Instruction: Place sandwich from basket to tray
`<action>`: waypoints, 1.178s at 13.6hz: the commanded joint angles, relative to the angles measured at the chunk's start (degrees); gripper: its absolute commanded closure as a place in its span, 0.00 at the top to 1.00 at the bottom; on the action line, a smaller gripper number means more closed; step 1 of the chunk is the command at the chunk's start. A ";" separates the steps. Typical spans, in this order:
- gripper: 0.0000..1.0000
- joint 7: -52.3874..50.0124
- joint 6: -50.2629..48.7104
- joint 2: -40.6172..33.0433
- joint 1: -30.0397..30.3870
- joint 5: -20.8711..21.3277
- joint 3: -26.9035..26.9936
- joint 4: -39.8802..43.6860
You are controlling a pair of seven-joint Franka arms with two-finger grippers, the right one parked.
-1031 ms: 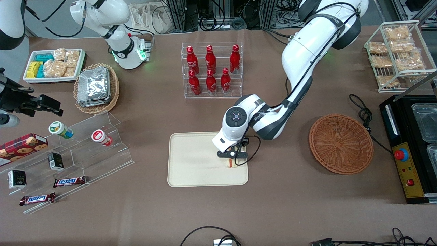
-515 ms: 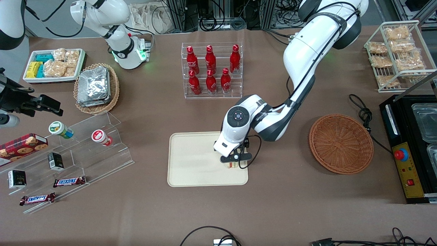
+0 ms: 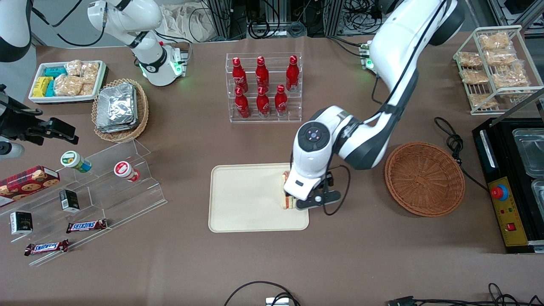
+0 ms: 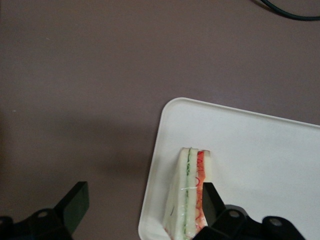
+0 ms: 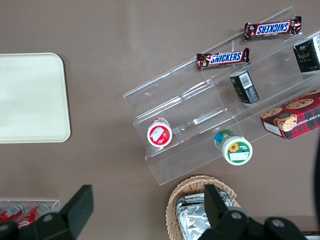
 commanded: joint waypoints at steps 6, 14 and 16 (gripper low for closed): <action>1.00 4.13 -12.22 -11.63 7.91 0.18 0.15 -2.48; 1.00 24.26 -21.62 -21.13 18.82 -6.06 0.06 -2.57; 1.00 27.09 -23.82 -22.89 20.23 -7.38 0.06 -2.66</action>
